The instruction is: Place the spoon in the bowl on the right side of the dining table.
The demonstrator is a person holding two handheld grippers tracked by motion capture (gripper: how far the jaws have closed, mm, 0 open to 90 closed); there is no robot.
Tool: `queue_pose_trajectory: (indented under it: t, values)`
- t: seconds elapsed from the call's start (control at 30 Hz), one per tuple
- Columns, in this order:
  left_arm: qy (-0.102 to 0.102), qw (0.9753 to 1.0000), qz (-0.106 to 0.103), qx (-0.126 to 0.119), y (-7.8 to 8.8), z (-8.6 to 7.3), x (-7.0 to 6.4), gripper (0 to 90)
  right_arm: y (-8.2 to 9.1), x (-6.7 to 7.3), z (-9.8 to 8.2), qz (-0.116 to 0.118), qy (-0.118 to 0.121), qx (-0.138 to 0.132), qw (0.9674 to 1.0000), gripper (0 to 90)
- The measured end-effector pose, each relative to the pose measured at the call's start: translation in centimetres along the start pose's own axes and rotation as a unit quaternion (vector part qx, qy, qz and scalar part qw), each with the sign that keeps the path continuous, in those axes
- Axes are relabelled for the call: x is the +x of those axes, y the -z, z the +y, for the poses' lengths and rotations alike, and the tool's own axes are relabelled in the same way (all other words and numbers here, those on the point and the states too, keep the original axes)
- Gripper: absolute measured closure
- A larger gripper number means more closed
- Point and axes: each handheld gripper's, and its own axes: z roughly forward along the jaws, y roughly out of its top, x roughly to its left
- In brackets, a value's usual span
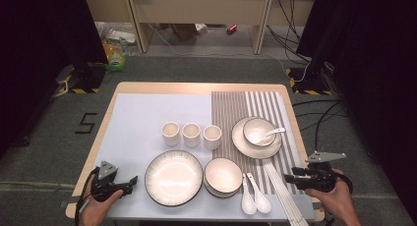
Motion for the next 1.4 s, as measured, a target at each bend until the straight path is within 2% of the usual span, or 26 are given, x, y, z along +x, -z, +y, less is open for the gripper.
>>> queue_pose_trajectory:
  t: [0.63,1.03,1.4]
  values:
    - [0.001,1.0000,-0.001,0.000,0.0,0.0,0.0,13.9,0.3,0.2,-1.1,-0.001,-0.006,0.004,1.0000,53.0]
    - [0.000,1.0000,0.000,0.000,0.0,0.0,0.0,13.9,0.2,0.2,-1.9,-0.008,-0.003,0.013,0.9999,53.4]
    - [0.001,1.0000,0.000,-0.001,0.0,0.0,0.0,13.9,0.1,0.2,-2.8,-0.008,-0.011,0.022,0.9997,53.4]
